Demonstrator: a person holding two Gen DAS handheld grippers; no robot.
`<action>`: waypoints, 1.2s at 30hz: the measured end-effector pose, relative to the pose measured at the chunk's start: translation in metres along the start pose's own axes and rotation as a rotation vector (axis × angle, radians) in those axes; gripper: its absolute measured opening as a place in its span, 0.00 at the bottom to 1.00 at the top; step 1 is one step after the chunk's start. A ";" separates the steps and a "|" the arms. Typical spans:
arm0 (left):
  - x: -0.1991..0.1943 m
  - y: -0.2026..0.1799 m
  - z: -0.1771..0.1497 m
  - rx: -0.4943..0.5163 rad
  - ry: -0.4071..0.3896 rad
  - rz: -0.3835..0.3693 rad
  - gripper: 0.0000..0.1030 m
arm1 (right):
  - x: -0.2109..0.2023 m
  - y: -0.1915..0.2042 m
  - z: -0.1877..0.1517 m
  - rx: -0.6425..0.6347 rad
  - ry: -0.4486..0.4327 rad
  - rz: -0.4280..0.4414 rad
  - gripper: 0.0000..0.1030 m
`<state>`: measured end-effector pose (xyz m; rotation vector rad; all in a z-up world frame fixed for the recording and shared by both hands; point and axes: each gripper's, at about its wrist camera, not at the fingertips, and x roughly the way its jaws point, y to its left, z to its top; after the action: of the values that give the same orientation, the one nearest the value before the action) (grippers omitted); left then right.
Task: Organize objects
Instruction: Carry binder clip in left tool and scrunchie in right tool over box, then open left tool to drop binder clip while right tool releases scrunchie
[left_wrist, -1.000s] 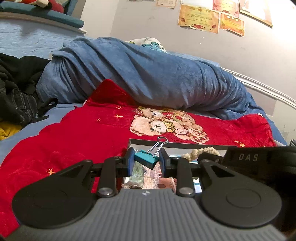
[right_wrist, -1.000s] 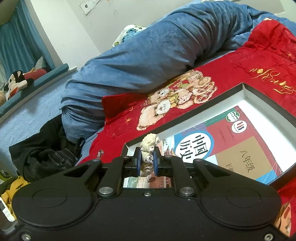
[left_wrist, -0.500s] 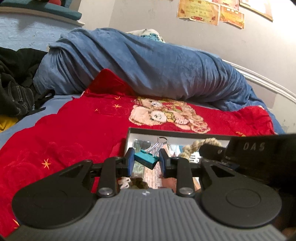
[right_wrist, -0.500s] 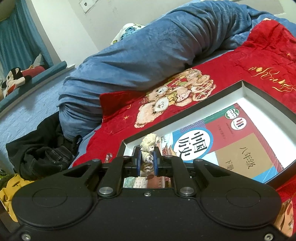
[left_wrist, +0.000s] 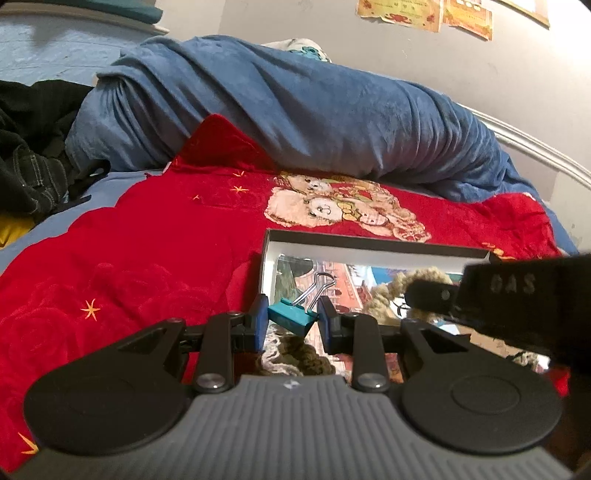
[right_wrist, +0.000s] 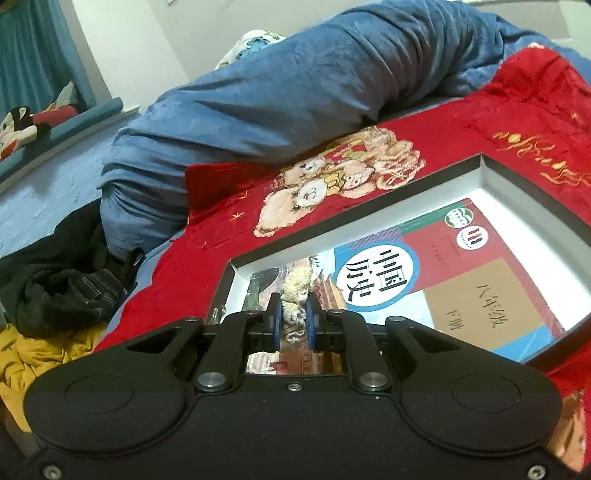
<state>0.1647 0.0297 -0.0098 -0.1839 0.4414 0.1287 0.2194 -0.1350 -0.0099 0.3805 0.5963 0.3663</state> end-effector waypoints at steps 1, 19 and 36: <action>0.000 -0.001 -0.001 0.004 0.001 0.000 0.32 | 0.003 -0.001 0.001 0.005 0.006 -0.005 0.13; 0.007 -0.007 -0.006 0.036 0.046 -0.010 0.50 | 0.013 0.008 -0.004 -0.029 0.065 -0.019 0.13; -0.038 0.009 0.035 -0.032 -0.061 -0.110 0.85 | -0.050 0.004 0.028 0.048 -0.044 0.041 0.49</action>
<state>0.1430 0.0426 0.0364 -0.2347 0.3682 0.0329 0.1967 -0.1599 0.0370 0.4461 0.5556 0.3820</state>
